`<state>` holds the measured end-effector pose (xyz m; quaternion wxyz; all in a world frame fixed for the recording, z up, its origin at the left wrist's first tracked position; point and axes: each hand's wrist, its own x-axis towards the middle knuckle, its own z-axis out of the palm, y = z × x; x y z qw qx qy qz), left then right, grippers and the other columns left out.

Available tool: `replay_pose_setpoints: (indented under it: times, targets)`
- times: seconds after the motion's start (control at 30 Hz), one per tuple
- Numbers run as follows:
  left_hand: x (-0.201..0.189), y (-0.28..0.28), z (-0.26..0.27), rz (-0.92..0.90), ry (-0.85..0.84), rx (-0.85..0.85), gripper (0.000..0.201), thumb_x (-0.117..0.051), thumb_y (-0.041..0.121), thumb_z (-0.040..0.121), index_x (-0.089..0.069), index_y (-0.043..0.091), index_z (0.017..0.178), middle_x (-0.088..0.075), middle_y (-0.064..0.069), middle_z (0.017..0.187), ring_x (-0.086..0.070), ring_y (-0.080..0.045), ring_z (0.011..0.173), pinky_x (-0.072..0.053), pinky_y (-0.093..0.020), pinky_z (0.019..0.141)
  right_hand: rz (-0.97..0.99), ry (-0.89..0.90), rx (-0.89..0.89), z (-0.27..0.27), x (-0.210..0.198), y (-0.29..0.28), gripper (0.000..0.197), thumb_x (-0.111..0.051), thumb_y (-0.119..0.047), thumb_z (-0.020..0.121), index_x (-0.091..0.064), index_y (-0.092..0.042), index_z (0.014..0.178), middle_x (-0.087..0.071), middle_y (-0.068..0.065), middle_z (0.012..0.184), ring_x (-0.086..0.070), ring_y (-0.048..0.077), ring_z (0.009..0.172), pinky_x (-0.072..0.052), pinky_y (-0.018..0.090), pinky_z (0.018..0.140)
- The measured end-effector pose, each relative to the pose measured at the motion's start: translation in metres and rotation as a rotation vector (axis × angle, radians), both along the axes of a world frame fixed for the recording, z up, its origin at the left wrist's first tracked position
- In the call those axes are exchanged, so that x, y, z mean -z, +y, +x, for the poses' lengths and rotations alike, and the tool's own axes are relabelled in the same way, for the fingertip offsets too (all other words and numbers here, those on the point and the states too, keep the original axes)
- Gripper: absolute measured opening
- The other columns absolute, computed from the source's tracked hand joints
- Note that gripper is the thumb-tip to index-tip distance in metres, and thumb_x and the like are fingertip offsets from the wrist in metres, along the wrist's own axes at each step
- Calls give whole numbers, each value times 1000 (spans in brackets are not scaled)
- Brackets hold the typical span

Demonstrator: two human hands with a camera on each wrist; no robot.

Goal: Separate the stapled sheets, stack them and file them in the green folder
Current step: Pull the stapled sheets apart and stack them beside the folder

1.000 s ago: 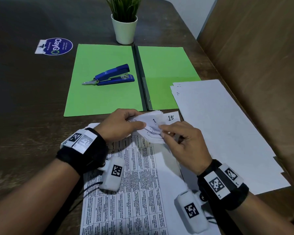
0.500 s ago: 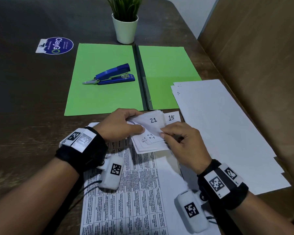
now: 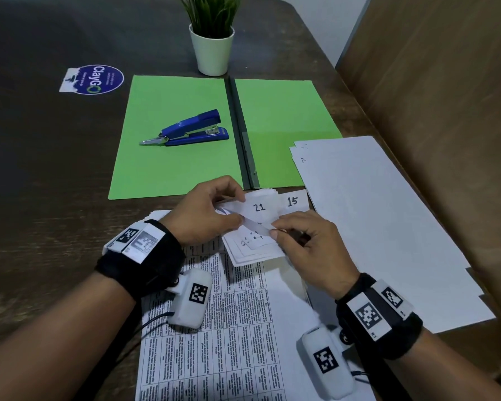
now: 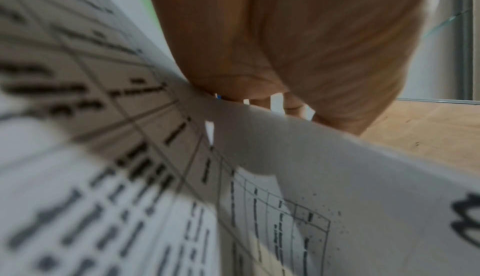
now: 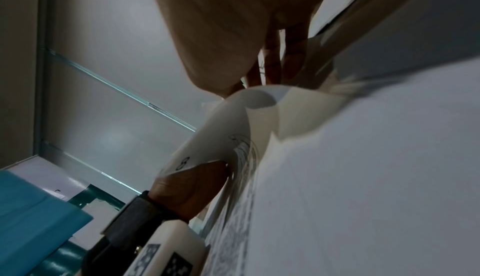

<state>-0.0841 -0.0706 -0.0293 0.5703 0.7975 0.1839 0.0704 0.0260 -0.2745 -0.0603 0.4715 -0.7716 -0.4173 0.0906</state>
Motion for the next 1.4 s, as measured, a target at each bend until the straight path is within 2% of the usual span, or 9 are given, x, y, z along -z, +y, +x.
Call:
replay_pose_setpoints:
  times: [0.23, 0.33, 0.43, 0.67, 0.8, 1.0, 1.2, 1.3, 1.4]
  targets:
    - [5, 2, 1, 56, 39, 26, 27, -79, 3, 79, -73, 28, 72, -74, 0, 86, -64, -22, 75, -53, -33, 72, 27, 199, -19, -6, -10, 2, 17, -62, -42, 93, -72, -29, 93, -68, -10, 79, -62, 17, 74, -53, 36, 65]
    - [6, 2, 1, 8, -15, 9, 30, -79, 1, 74, -63, 22, 88, -71, -5, 92, -63, -15, 79, -53, -32, 74, 57, 316, 21, -7, -14, 1, 12, -60, -33, 98, -63, -26, 108, -71, -7, 76, -62, 17, 62, -51, 32, 59]
    - [7, 3, 2, 4, -32, 15, 33, -78, 1, 75, -66, 24, 94, -72, -7, 101, -65, -16, 84, -53, -30, 78, 53, 291, 22, -8, -14, 1, 15, -69, -22, 93, -72, -28, 106, -75, -4, 83, -67, 22, 68, -55, 31, 59]
    - [0, 0, 0, 9, 11, 69, 46, -75, -8, 77, -75, 35, 61, -72, -9, 110, -67, -22, 75, -56, -33, 71, 73, 294, 152, -3, -11, 3, 12, -76, -22, 87, -73, -27, 98, -68, -4, 74, -63, 15, 66, -54, 28, 61]
    - [1, 1, 1, 11, 16, 71, 43, -75, -8, 77, -75, 32, 63, -73, -9, 108, -67, -34, 81, -57, -39, 72, 8, 229, 161, -1, -8, 3, 11, -80, -19, 82, -73, -28, 84, -68, -7, 79, -61, 7, 69, -53, 27, 67]
    - [2, 0, 0, -9, 29, 37, 30, -74, -7, 78, -74, 22, 75, -78, 9, 89, -66, -26, 80, -57, -46, 80, -5, 158, 140, -3, -9, 3, 18, -83, -15, 79, -69, -20, 68, -65, -3, 73, -59, 9, 62, -47, 19, 60]
    - [4, 3, 0, 7, 3, 54, 36, -78, -6, 76, -75, 28, 66, -74, -7, 96, -65, -37, 81, -56, -40, 74, -56, -14, 85, -4, -10, 3, 16, -71, -14, 89, -64, -17, 74, -61, -9, 74, -53, 9, 63, -46, 26, 60]
    - [4, 3, 0, 2, -5, 63, 40, -78, -8, 76, -74, 30, 63, -73, -8, 94, -61, -16, 66, -51, -27, 68, -51, 20, 83, -4, -10, 3, 12, -71, -17, 89, -64, -20, 79, -62, -10, 70, -56, 10, 62, -51, 31, 58]
    - [6, 3, 1, -8, -3, 63, 36, -79, -4, 77, -75, 30, 68, -74, -10, 95, -60, -16, 71, -50, -28, 70, 3, 44, 104, -6, -12, 4, 14, -77, -23, 83, -66, -25, 92, -62, -8, 75, -61, 15, 67, -54, 34, 58]
